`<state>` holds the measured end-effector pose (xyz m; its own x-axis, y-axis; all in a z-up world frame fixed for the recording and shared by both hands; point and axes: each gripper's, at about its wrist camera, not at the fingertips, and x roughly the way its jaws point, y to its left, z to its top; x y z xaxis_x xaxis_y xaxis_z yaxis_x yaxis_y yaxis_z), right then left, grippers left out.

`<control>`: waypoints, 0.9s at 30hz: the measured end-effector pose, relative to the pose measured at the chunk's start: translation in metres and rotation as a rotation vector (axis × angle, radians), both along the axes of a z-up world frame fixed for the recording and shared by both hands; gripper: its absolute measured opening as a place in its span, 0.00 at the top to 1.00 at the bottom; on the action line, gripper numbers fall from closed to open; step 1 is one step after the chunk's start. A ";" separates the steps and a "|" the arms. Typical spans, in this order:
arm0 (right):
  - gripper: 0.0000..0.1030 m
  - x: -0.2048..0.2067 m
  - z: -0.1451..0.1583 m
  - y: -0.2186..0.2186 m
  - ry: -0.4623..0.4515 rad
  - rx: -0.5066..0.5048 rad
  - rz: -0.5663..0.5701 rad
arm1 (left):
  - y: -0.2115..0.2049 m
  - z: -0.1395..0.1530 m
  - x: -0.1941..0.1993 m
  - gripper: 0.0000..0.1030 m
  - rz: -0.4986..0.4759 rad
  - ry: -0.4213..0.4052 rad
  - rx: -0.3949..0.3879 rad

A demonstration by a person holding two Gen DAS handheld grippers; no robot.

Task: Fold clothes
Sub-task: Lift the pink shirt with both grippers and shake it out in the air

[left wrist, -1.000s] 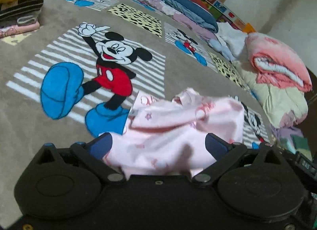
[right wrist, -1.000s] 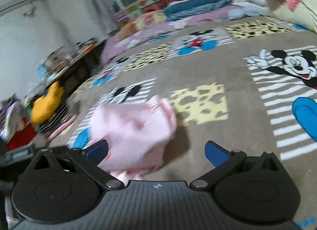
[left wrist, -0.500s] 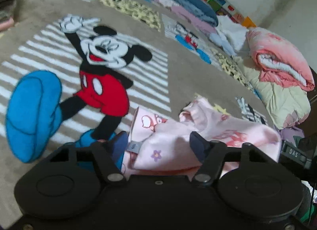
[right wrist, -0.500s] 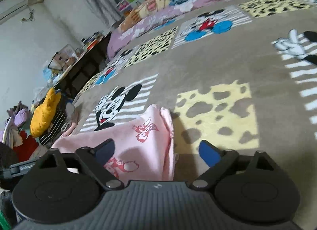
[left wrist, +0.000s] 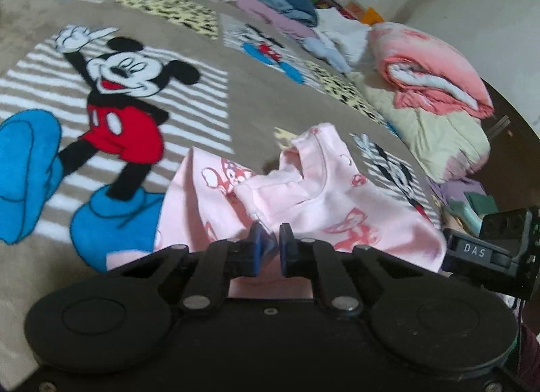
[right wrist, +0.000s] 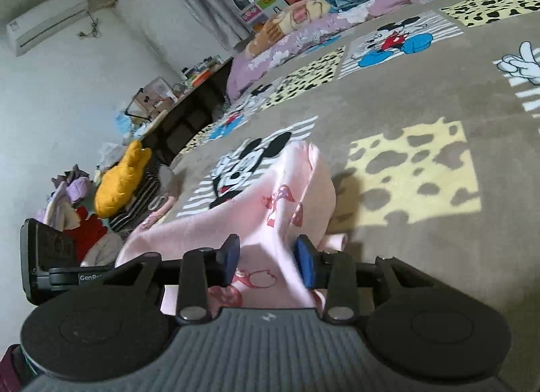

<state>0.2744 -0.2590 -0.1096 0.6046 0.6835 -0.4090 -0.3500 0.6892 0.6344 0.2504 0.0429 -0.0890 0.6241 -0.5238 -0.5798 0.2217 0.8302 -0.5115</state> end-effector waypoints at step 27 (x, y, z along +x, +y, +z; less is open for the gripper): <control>0.24 -0.179 0.028 0.008 -0.088 -0.325 0.087 | -0.027 0.022 -0.130 0.46 -0.148 -0.178 0.204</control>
<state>0.0953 -0.2509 -0.0821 0.5921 0.5769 -0.5626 -0.4600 0.8152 0.3518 0.1207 0.0158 -0.0665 0.6506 -0.5007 -0.5710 0.4193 0.8637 -0.2796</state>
